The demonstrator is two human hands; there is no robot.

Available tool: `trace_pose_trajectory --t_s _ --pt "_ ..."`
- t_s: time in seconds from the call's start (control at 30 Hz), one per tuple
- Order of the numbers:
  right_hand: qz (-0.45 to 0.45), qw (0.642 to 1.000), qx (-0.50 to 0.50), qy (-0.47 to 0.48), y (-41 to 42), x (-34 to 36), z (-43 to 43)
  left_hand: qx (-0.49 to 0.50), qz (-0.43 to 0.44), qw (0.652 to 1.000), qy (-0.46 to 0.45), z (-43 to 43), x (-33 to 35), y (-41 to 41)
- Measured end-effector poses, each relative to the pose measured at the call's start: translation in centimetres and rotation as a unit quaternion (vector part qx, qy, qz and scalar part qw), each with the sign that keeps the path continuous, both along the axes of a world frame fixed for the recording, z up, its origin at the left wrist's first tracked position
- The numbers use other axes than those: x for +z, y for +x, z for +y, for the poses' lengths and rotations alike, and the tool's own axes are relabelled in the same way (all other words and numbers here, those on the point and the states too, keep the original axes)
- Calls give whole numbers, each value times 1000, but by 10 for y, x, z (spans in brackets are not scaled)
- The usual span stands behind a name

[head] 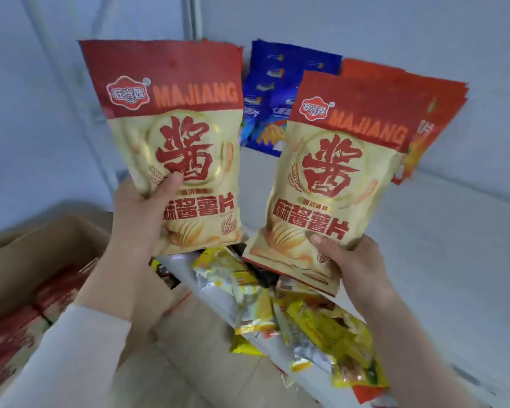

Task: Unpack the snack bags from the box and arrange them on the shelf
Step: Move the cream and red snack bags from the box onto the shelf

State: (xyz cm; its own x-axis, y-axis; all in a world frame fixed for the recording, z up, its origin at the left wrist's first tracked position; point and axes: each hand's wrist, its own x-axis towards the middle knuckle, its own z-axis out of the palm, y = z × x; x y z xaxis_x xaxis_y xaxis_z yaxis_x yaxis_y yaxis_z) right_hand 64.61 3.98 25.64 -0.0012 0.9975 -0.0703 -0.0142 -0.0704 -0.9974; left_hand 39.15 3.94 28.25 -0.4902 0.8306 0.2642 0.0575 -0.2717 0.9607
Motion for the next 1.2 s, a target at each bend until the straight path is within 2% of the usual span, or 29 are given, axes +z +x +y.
trace_pose_trajectory --t_s 0.2,0.33,0.47,0.57,0.67,0.9,1.07,1.2 --pt "4 990 -139 -33 158 1 -15 -182 42 982 1 51 7 172" --pt "-2 971 -239 -31 235 -6 -8 -291 98 952 -11 91 1 251" --pt "-22 958 -284 -24 290 -14 21 -349 127 929 -14 140 -6 316" --pt "-29 952 -303 -11 321 -15 62 -363 120 924 5 185 -10 360" --pt "-34 948 -317 -7 349 -16 108 -377 103 920 -12 235 -17 401" --pt "-37 942 -334 -12 410 -26 204 -356 134 925 -18 338 -30 476" --pt "-40 950 -308 -19 439 -39 245 -307 152 939 -5 376 -45 507" --pt "-44 957 -287 -24 456 -44 262 -226 174 958 23 384 -57 524"
